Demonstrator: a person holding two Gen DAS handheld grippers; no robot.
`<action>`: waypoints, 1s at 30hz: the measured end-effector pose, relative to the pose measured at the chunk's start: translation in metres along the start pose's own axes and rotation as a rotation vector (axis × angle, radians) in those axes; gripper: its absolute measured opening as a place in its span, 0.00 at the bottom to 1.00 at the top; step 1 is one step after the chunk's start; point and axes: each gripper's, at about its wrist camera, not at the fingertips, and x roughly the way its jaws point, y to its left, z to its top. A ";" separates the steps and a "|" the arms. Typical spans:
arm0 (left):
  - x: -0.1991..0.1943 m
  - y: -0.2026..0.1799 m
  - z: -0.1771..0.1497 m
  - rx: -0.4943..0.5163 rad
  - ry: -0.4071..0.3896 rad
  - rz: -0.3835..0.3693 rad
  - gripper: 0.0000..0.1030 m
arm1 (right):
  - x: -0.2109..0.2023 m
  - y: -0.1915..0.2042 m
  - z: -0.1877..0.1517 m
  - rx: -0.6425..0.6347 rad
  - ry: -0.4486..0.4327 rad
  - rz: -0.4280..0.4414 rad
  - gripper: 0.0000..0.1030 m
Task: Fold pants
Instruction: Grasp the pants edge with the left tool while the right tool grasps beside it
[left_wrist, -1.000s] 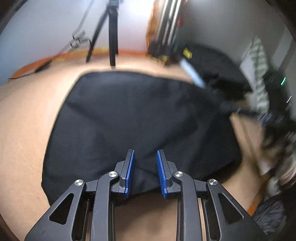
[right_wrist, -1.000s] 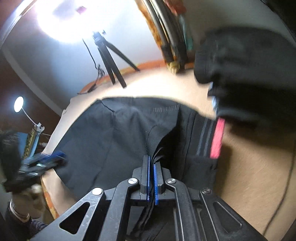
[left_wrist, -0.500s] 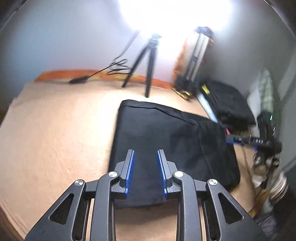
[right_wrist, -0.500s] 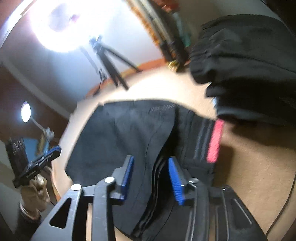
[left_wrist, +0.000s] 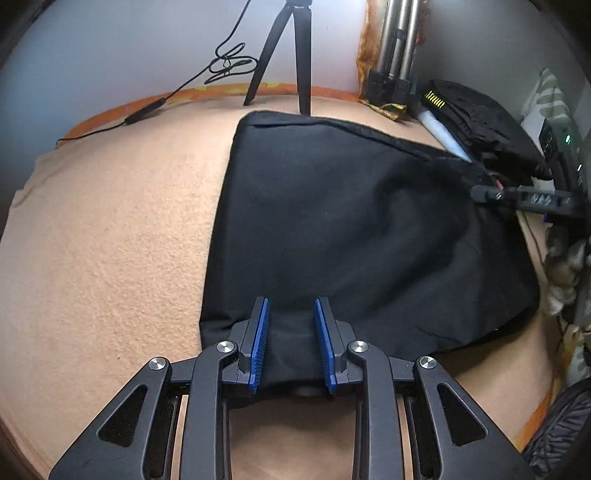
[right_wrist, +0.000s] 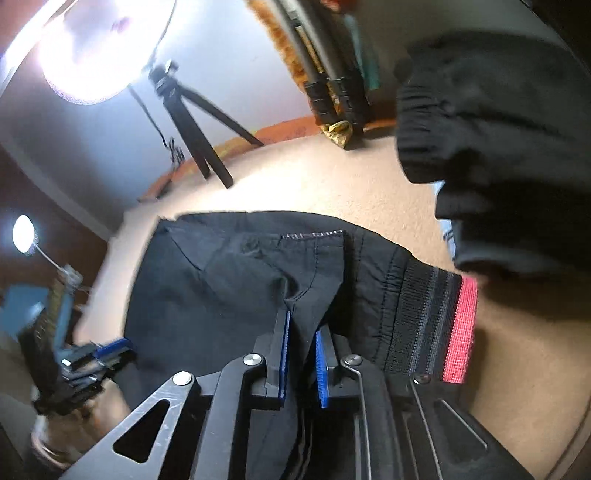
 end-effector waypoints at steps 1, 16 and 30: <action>-0.007 0.005 0.001 -0.019 -0.017 -0.008 0.24 | 0.001 0.001 -0.001 -0.015 0.002 -0.017 0.10; -0.005 0.050 -0.015 -0.325 0.003 -0.091 0.47 | -0.050 0.073 0.018 -0.098 -0.120 0.106 0.42; -0.011 0.054 -0.025 -0.315 -0.025 -0.112 0.48 | 0.037 0.199 0.044 -0.178 0.059 0.177 0.57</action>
